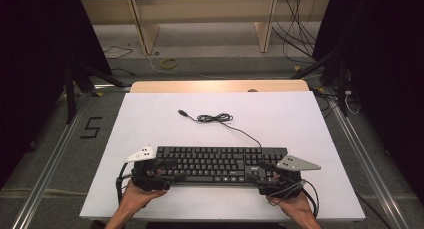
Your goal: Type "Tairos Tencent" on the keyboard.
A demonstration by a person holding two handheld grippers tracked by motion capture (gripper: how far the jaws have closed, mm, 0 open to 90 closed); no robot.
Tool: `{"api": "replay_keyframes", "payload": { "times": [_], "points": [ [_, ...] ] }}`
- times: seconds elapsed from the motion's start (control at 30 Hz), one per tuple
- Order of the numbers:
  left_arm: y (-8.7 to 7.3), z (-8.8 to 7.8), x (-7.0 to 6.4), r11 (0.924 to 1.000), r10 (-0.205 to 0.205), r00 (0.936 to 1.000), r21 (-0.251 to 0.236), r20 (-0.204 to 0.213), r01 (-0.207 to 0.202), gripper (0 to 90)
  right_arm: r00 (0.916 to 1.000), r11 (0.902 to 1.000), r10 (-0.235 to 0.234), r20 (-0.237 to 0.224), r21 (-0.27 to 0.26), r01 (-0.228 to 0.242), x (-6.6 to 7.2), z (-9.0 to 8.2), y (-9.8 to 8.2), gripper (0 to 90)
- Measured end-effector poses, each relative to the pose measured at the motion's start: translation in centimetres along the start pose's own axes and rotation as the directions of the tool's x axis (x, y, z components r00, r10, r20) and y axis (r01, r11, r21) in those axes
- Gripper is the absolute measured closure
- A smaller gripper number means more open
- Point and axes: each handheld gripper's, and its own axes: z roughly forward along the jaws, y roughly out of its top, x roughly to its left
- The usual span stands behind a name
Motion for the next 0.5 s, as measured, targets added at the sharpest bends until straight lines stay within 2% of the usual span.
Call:
{"api": "replay_keyframes", "payload": {
  "times": [0.5],
  "points": [
    [-0.58,-0.24,0.04,1.0,-0.009,0.9999,-0.004,-0.01,0.009,24.6,0.9997,0.9997,0.02,0.013,-0.011,-0.02,-0.26,-0.93,-0.78,30.8]
  ]
}}
